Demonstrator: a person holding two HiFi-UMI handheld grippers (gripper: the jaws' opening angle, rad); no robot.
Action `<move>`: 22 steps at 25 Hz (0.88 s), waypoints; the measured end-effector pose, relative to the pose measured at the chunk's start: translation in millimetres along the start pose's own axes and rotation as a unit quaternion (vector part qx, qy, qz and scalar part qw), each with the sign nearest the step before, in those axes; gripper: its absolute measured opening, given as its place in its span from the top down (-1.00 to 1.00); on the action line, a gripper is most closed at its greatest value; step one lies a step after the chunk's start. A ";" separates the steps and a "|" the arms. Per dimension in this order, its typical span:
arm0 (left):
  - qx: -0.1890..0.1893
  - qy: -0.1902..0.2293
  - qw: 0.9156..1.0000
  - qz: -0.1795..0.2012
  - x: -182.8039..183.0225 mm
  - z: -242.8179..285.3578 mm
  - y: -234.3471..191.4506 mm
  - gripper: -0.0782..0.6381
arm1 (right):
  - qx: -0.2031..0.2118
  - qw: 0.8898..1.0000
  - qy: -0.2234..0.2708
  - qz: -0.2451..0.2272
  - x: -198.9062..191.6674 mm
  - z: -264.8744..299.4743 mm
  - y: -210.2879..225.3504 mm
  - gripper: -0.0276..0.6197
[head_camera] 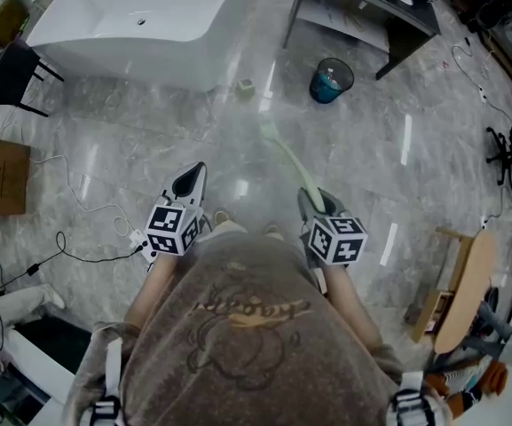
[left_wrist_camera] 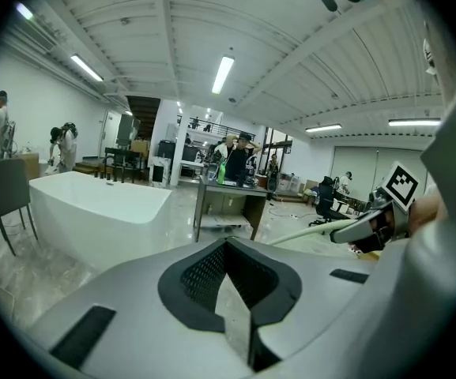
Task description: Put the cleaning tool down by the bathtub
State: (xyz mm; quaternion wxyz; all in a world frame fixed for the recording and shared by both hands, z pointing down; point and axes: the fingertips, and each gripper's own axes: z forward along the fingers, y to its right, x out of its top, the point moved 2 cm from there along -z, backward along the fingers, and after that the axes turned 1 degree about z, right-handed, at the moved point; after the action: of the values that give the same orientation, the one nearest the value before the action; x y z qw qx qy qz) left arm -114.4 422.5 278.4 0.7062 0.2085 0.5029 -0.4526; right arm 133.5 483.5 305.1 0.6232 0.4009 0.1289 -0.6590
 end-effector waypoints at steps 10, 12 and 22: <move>-0.049 -0.008 0.998 0.025 -2.5 12.0 -25.2 0.76 | -0.012 1.000 0.014 0.021 -2.9 26.1 -22.0 0.66; -0.054 -0.010 0.998 0.024 -2.5 15.5 -30.4 0.76 | -0.013 0.999 0.017 0.024 -1.2 31.3 -24.8 0.66; -0.064 -0.004 0.998 0.028 15.4 55.5 -59.9 0.76 | -0.021 0.999 0.030 0.035 28.3 71.2 -17.9 0.66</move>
State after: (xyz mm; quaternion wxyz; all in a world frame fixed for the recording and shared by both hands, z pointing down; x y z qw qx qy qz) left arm -135.0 344.1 296.8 0.7324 0.1755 0.5219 -0.4004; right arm 93.5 419.0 325.7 0.6499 0.4118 0.1473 -0.6216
